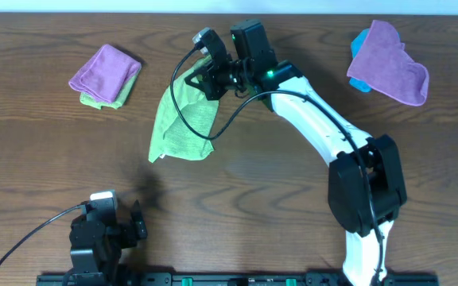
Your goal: Fold the cloth
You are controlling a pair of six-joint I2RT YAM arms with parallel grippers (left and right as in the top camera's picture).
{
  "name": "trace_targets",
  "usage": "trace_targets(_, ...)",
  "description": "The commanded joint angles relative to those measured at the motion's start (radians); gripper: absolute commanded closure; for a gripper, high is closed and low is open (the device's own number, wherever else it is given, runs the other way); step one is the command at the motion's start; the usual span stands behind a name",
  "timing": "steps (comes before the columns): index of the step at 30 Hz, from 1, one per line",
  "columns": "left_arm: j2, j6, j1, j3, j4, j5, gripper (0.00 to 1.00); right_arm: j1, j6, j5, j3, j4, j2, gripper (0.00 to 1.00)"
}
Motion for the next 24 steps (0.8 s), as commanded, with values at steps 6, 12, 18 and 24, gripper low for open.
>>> trace_targets(6, -0.006, -0.008, -0.005, -0.028, -0.015, -0.007, 0.04, -0.014, 0.012, 0.015, 0.111, -0.038, -0.025, 0.99)
trace_targets(12, -0.006, -0.007, -0.005, -0.028, 0.004, -0.007, 0.05, -0.098, -0.09, 0.026, 0.307, -0.342, -0.045, 0.99)
trace_targets(18, -0.006, -0.007, -0.005, -0.028, 0.079, -0.007, 0.05, -0.148, -0.253, 0.028, 0.36, -0.632, -0.1, 0.99)
trace_targets(24, -0.006, -0.008, -0.005, -0.028, 0.124, -0.007, 0.05, -0.172, -0.337, 0.127, 0.36, -0.789, -0.154, 0.99)
